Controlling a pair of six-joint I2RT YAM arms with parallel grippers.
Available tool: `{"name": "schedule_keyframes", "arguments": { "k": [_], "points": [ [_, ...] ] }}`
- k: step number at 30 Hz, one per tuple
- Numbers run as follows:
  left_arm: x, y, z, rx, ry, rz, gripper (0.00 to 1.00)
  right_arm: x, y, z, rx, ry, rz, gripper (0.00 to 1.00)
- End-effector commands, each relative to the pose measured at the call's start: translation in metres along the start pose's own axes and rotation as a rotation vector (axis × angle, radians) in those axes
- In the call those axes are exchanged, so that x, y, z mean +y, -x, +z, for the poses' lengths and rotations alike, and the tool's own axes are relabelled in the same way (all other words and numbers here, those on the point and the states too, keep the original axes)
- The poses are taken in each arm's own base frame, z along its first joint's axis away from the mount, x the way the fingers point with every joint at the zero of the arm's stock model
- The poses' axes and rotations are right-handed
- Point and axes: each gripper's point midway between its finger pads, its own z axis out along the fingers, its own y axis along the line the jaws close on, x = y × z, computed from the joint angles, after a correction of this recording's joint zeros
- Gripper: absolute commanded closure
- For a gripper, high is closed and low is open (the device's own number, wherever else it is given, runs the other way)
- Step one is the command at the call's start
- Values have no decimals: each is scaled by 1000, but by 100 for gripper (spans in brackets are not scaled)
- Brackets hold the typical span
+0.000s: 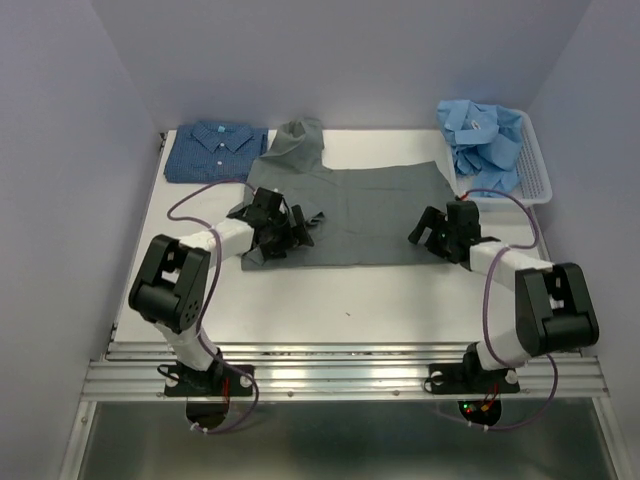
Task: Fold and stack the long sleeve shirts
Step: Fold the shirt
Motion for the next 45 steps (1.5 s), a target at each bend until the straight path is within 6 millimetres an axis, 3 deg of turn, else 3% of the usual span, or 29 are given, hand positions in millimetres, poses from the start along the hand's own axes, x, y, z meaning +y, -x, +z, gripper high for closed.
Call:
{"name": "schedule_keyframes", "arguments": {
  "k": [1,2,5,6,10,13,15,17,18,19,21,22,23,24,25,26,27,28,29,30,31,32,33,34,37,39,40,41,45],
  "points": [
    [38,-75,-18,180,86,-35,1,-30,-41,-29,91,-95,63,0],
    [42,-87,-22,199,89,-34,1,-36,-59,-36,130,-111,71,0],
    [35,-95,-40,188,50,-20,1,-35,-62,-56,113,-83,102,0],
    [36,-103,-44,203,41,-14,1,-41,-74,-61,134,-95,115,0],
    [31,-100,-69,158,15,4,1,-35,-90,-81,153,-50,111,0],
    [32,-76,-87,48,64,8,1,-17,-83,-94,97,0,-9,0],
    [24,-38,-121,-112,101,-8,1,26,-41,-113,5,91,-107,0],
    [28,-11,-144,-232,163,-59,1,58,-28,-125,-32,177,-200,0],
    [39,19,-164,-356,229,-114,1,78,-19,-130,-72,233,-280,0],
    [51,23,-179,-399,276,-204,1,105,-32,-132,-49,305,-372,0],
    [85,47,-203,-504,359,-340,1,157,-27,-143,-91,433,-488,0],
    [97,52,-214,-547,370,-394,1,176,-34,-144,-98,484,-594,0],
    [106,58,-219,-573,376,-424,1,201,-69,-137,-35,535,-713,0],
    [125,63,-224,-592,396,-480,1,237,-65,-148,-89,598,-813,0],
    [132,64,-226,-595,403,-505,1,255,-78,-149,-89,623,-886,0],
    [142,62,-223,-582,428,-509,1,275,-119,-141,-33,661,-997,0],
    [150,61,-220,-577,446,-518,1,303,-120,-148,-79,712,-1065,0],
    [168,60,-218,-562,490,-566,1,318,-136,-148,-66,758,-1103,0],
    [174,57,-213,-534,495,-572,1,330,-149,-147,-65,785,-1144,0],
    [181,51,-208,-496,510,-555,1,338,-187,-137,-16,804,-1224,0],
    [186,47,-205,-476,512,-568,1,364,-186,-146,-72,837,-1261,0],
    [189,45,-204,-477,516,-570,1,372,-198,-145,-70,847,-1301,0],
    [193,39,-202,-467,525,-565,1,377,-227,-133,-39,850,-1365,0],
    [192,41,-205,-487,510,-561,1,401,-225,-141,-72,880,-1352,0],
    [197,38,-210,-509,512,-569,1,410,-257,-115,-17,854,-1378,0],
    [202,34,-212,-512,524,-578,1,429,-259,-113,-54,855,-1366,0],
    [202,34,-213,-520,521,-573,1,428,-266,-97,-51,820,-1371,0],
    [204,33,-212,-517,523,-570,1,440,-267,-102,-76,831,-1361,0],
    [206,33,-211,-505,509,-563,1,444,-274,-75,-91,759,-1342,1]
  ]
}}
